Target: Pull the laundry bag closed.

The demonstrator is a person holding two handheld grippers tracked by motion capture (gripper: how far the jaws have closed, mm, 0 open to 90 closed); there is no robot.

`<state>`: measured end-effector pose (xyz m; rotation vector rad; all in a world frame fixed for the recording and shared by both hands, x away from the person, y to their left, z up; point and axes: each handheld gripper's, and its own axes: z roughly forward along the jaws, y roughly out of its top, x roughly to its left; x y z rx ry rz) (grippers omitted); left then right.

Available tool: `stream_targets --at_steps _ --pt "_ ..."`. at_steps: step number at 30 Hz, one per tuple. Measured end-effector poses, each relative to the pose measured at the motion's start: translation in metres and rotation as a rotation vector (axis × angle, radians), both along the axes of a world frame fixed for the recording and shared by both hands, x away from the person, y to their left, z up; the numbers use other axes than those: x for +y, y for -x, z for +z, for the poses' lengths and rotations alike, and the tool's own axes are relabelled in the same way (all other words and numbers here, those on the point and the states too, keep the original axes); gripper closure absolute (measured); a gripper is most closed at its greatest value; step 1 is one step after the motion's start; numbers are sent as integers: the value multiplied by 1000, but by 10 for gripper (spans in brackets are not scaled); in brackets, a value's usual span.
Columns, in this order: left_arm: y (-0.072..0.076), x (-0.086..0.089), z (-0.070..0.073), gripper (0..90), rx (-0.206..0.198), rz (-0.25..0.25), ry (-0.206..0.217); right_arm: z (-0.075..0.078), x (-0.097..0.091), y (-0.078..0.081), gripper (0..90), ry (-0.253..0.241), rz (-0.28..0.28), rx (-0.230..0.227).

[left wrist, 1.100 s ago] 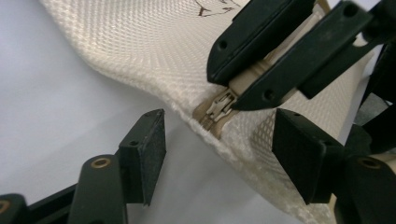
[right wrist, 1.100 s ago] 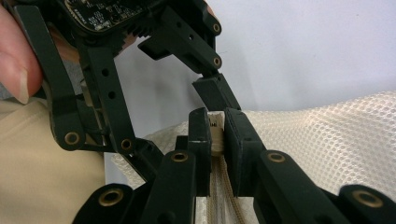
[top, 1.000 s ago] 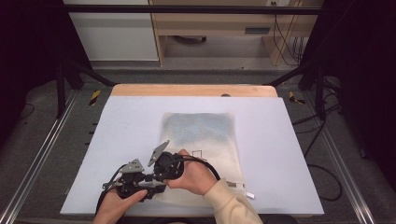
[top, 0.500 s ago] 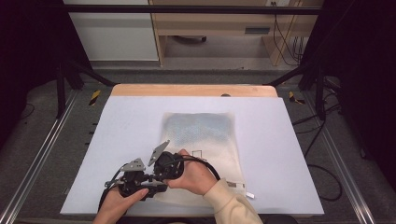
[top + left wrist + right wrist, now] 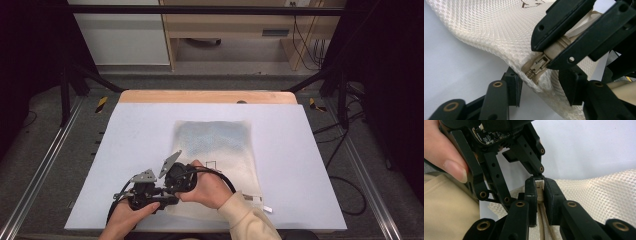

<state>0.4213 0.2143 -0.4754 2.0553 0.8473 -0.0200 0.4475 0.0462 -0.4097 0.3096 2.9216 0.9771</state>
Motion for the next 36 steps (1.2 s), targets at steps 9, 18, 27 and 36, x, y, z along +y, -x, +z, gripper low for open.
stream_targets --at_steps 9,18,27,36 --pt "-3 2 -1 648 0 -2 -2 0 0 0 817 0 1 -2" --pt "-4 1 -2 609 5 3 3 0 -1 -1 818 -4 5 2" --pt "-6 -2 -5 689 18 -11 8 1 -2 -1 818 -6 -5 9" --pt "-7 -2 -6 796 28 -12 4 1 -3 0 818 11 1 -1"
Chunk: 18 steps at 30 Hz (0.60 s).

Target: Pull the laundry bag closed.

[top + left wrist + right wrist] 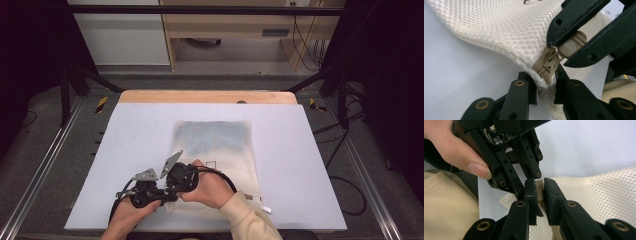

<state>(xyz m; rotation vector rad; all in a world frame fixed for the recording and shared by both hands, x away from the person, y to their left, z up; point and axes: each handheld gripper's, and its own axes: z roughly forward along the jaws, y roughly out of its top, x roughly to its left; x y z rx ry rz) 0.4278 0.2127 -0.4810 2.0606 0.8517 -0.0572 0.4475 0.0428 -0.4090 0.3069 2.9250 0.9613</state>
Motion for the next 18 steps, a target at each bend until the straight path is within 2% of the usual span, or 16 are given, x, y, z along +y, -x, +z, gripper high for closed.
stream_targets --at_steps 12,18 --pt "0 1 1 825 -2 14 -1 -2 -2 0 818 13 19 -20" --pt "0 2 4 826 -13 17 8 -2 -4 0 818 4 17 -23"
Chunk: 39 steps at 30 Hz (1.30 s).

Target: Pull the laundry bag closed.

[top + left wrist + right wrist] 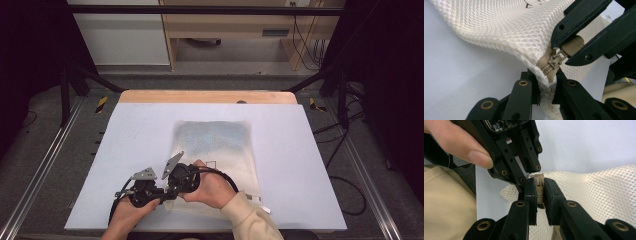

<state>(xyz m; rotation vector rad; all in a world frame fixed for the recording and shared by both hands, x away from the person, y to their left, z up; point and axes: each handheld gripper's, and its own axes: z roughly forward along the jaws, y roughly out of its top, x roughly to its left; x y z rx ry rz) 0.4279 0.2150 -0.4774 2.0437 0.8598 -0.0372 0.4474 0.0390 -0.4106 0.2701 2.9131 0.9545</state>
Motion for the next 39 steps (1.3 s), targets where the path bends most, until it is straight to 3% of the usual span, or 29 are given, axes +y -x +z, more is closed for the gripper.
stream_targets --at_steps 17,20,30,39 --pt "2 -1 3 829 -18 -6 -2 0 -3 1 820 42 -6 -6" --pt "2 0 3 830 -17 3 6 -2 -5 0 820 84 -11 -20" --pt "2 0 5 828 -24 -2 7 -5 -17 -2 820 84 -44 2" --pt "5 -6 3 829 -34 -15 -9 -6 -22 -1 819 81 -41 8"
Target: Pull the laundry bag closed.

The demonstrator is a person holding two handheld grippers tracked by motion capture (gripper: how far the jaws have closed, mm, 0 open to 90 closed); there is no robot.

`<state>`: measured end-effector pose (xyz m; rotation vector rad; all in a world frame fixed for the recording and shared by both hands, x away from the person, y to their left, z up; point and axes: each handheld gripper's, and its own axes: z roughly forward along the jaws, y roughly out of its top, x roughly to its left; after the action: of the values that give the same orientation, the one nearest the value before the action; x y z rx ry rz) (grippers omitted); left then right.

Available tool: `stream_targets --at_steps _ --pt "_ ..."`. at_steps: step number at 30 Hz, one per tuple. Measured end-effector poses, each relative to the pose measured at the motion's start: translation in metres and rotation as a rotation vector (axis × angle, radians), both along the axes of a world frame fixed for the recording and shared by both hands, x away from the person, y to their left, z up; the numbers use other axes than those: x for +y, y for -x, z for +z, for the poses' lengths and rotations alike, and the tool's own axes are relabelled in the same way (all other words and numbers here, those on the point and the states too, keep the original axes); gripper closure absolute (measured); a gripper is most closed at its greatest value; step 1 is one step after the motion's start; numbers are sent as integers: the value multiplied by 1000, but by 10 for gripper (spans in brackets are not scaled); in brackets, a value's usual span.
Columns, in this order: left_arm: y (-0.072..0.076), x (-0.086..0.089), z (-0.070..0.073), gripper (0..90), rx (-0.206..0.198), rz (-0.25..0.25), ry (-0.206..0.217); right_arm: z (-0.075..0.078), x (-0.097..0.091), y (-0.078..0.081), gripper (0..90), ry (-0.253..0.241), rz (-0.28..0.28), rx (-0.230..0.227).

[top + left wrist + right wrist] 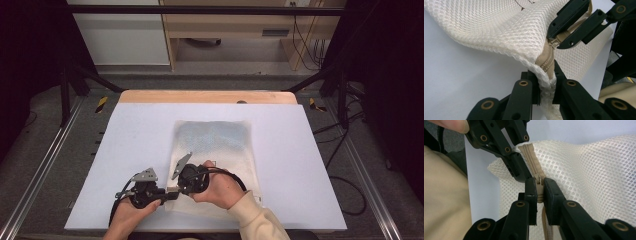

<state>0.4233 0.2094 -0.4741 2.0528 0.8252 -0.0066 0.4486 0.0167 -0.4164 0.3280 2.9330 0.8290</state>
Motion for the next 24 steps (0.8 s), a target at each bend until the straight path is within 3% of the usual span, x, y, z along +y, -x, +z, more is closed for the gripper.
stream_targets --at_steps 8,13,24 --pt "0 -5 -2 829 -16 -5 9 1 -6 -1 819 2 -9 1" --pt "2 -10 -3 829 -23 -8 -14 -2 -9 -1 819 11 -9 6" --pt "2 -11 -3 828 -26 -14 -19 -4 -13 1 819 3 -18 11"
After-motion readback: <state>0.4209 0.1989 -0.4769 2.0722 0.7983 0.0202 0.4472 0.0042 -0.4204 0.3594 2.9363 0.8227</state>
